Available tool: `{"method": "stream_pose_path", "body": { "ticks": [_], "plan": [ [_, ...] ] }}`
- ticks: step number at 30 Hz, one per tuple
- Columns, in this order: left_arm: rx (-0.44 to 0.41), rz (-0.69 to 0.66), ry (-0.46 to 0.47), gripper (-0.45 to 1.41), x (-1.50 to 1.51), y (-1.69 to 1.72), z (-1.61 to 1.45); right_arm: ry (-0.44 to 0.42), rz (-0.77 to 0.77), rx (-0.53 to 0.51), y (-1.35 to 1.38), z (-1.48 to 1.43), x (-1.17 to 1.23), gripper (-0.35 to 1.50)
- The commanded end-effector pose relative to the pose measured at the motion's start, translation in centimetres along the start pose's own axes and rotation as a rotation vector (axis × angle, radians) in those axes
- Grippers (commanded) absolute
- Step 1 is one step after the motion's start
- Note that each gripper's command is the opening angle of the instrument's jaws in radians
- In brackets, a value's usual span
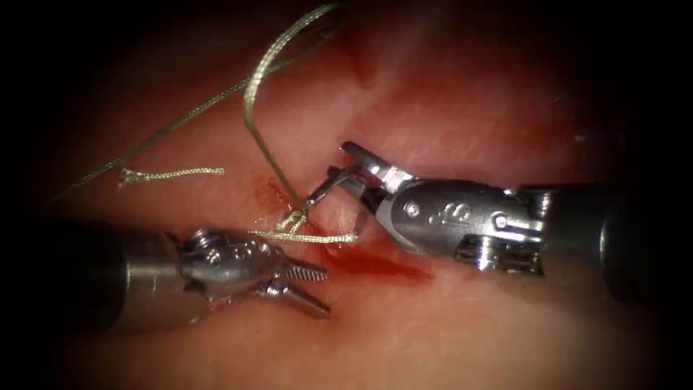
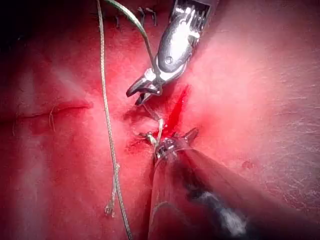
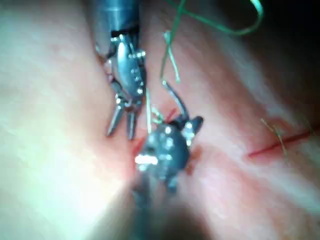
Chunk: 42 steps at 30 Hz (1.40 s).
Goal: Wound Closure
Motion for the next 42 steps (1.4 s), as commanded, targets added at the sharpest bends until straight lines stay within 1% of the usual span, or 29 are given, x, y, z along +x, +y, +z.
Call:
{"method": "stream_pose_path", "body": {
  "ticks": [1, 3, 6, 12, 17, 21, 23, 26, 28, 33, 36, 38, 40, 42],
  "plan": [
    [-0.001, 0.001, 0.000, 0.39, 0.00, -0.04, 0.07, -0.009, -0.006, 0.015, -0.10, 0.09, -0.07, -0.35],
    [-0.001, 0.001, 0.000, 0.39, 0.01, -0.04, 0.07, -0.019, -0.006, 0.034, -0.15, 0.11, -0.15, -0.35],
    [-0.001, 0.001, 0.000, 0.39, 0.01, -0.04, 0.07, -0.032, 0.038, 0.065, -0.20, 0.13, -0.25, -0.35],
    [-0.001, 0.002, 0.000, 0.39, 0.00, -0.05, 0.07, -0.043, 0.131, 0.126, -0.34, 0.17, -0.37, -0.35],
    [-0.001, 0.003, 0.000, 0.39, 0.00, -0.06, 0.07, -0.031, 0.157, 0.131, -0.27, 0.12, -0.33, -0.35],
    [-0.001, 0.003, 0.000, 0.39, 0.00, -0.06, 0.07, -0.031, 0.162, 0.132, -0.30, 0.11, -0.31, -0.35],
    [-0.001, 0.003, 0.000, 0.39, 0.00, -0.06, 0.07, -0.053, 0.169, 0.144, -0.37, 0.13, -0.35, -0.35],
    [-0.002, 0.004, -0.001, 0.39, -0.01, -0.07, 0.07, -0.086, 0.180, 0.188, -0.57, 0.21, -0.49, -0.35],
    [-0.002, 0.004, -0.001, 0.39, -0.01, -0.07, 0.06, -0.102, 0.186, 0.199, -0.64, 0.24, -0.56, -0.35],
    [-0.002, 0.004, -0.001, 0.39, -0.01, -0.08, 0.07, -0.088, 0.211, 0.203, -0.44, 0.15, -0.45, -0.35],
    [-0.001, 0.004, -0.001, 0.39, -0.01, -0.08, 0.07, -0.072, 0.216, 0.198, -0.42, 0.13, -0.44, -0.35],
    [-0.001, 0.004, -0.001, 0.39, -0.01, -0.08, 0.07, -0.052, 0.228, 0.191, -0.37, 0.11, -0.35, -0.35],
    [-0.001, 0.005, -0.001, 0.39, -0.01, -0.08, 0.07, -0.034, 0.243, 0.193, -0.30, 0.06, -0.21, -0.35],
    [-0.001, 0.005, -0.001, 0.39, -0.01, -0.08, 0.07, -0.032, 0.246, 0.192, -0.31, 0.03, -0.15, -0.35]
  ]
}}
